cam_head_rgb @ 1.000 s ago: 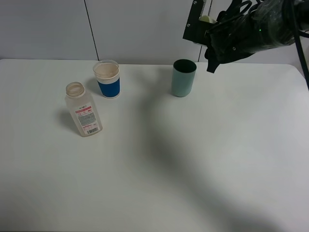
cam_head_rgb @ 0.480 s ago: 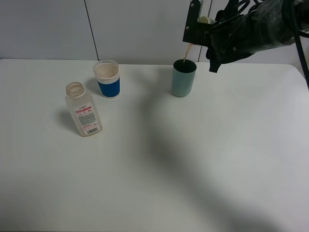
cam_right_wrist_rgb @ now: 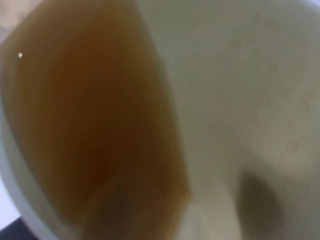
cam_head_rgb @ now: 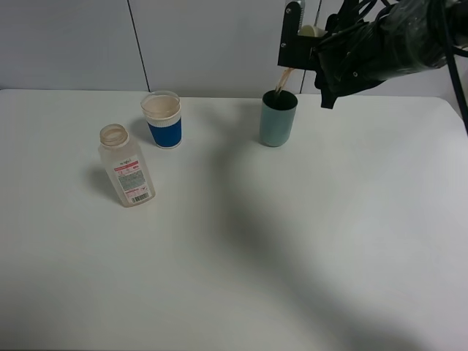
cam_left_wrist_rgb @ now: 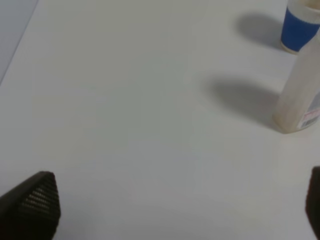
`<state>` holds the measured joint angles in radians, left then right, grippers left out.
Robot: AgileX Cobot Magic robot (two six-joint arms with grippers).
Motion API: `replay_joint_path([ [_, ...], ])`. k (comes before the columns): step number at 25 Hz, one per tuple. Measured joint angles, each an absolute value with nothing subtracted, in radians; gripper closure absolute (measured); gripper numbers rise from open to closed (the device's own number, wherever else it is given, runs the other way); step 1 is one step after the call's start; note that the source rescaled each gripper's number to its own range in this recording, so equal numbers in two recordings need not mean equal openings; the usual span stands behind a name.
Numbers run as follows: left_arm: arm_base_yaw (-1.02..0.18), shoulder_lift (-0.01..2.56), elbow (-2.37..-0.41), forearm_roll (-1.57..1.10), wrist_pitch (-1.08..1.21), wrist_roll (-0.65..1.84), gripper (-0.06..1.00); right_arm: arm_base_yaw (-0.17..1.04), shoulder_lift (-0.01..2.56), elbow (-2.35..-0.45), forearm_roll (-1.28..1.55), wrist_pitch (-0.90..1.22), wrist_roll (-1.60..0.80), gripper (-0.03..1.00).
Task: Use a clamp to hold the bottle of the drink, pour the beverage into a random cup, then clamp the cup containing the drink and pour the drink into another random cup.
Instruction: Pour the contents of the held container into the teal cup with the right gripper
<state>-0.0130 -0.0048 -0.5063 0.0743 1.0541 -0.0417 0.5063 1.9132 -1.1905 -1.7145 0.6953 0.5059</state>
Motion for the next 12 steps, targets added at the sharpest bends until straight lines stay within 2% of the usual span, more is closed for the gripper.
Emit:
replay_joint_path([
  [12, -0.013, -0.005, -0.506, 0.074, 1.054, -0.042, -0.06, 0.506, 1.913, -1.190, -1.718, 0.697, 0.471, 0.97],
])
